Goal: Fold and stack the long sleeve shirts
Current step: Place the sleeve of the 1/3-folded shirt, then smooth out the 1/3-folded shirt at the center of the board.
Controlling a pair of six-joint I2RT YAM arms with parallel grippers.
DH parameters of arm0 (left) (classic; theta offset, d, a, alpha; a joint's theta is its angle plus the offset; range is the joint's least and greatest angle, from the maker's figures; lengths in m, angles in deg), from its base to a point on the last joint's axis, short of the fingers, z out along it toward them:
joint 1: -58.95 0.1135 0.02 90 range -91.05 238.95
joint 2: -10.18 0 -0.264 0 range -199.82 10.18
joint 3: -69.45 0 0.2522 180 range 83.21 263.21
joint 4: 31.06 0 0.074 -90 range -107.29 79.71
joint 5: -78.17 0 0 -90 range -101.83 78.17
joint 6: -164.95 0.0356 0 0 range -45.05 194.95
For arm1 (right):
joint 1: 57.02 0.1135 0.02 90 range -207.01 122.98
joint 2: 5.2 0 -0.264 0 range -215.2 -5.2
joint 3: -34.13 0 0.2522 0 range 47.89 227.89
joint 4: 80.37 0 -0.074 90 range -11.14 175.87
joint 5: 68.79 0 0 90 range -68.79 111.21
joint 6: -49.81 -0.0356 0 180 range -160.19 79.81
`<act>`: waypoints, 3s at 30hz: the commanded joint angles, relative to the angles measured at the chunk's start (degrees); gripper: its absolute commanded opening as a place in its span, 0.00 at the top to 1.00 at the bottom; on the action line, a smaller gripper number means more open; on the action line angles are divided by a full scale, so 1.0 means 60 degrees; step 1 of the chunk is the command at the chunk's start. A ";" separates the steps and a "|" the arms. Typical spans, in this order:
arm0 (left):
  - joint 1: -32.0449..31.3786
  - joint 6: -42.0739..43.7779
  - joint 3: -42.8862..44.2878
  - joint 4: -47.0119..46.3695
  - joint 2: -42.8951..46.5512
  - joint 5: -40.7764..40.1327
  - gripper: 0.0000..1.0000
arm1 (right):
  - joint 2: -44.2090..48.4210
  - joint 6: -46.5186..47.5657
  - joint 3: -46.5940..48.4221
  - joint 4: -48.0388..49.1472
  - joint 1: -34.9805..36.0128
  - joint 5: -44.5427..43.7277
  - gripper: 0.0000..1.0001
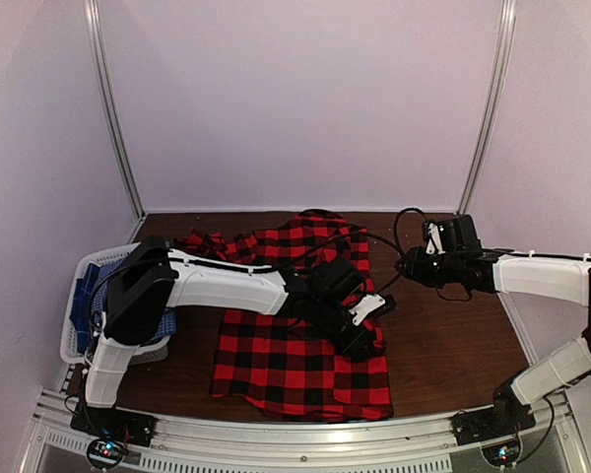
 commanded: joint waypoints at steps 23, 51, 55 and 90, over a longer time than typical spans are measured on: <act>0.1971 -0.2331 -0.1770 -0.1457 0.1753 -0.1230 0.35 | -0.1995 0.0711 0.0636 0.0407 0.0560 0.1051 0.48; 0.3591 -0.2925 -0.3639 -0.1059 0.2929 -0.2872 0.36 | -0.4646 0.1016 0.2070 0.0407 0.0674 -0.0072 0.67; 0.3590 -0.2866 -0.3022 -0.1133 0.2685 -0.2699 0.36 | -0.4196 0.1162 0.2284 0.0168 0.0674 -0.0661 0.62; 0.4893 -0.3432 0.6605 -0.2490 -0.4897 -0.1578 0.70 | -0.1989 0.1248 0.2330 -0.0907 0.0699 0.0168 0.68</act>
